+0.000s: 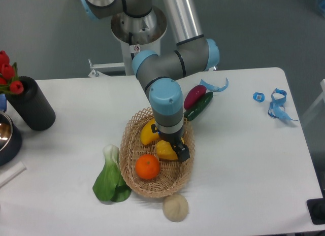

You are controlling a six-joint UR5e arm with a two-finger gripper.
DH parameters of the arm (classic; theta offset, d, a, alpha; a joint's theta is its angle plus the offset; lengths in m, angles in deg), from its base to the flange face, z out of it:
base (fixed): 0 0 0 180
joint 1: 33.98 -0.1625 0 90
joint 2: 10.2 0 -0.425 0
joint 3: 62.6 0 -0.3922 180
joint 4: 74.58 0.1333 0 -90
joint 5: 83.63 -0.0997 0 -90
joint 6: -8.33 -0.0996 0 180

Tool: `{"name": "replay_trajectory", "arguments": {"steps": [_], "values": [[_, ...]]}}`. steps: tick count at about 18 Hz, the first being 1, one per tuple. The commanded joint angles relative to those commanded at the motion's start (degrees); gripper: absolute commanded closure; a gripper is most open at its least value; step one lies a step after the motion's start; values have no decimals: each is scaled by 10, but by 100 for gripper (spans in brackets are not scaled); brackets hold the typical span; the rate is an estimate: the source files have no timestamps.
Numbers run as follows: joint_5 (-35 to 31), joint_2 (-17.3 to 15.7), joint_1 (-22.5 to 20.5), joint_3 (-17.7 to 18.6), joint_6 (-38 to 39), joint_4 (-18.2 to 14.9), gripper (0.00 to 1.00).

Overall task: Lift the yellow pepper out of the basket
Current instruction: 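Lower the gripper onto the yellow bell pepper and close on it, then lift the gripped yellow pepper up out of the basket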

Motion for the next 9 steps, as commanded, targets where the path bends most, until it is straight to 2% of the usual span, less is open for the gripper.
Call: {"name": "replay_trajectory", "arguments": {"steps": [3,4,7,9], "values": [[0,-3,0,-3,0,0,44],[0,-4,1,-7,-1,0,51],[0,-5,1,-9,5,-1,58],[2,-9,1,-11,49,-2,59]]}}
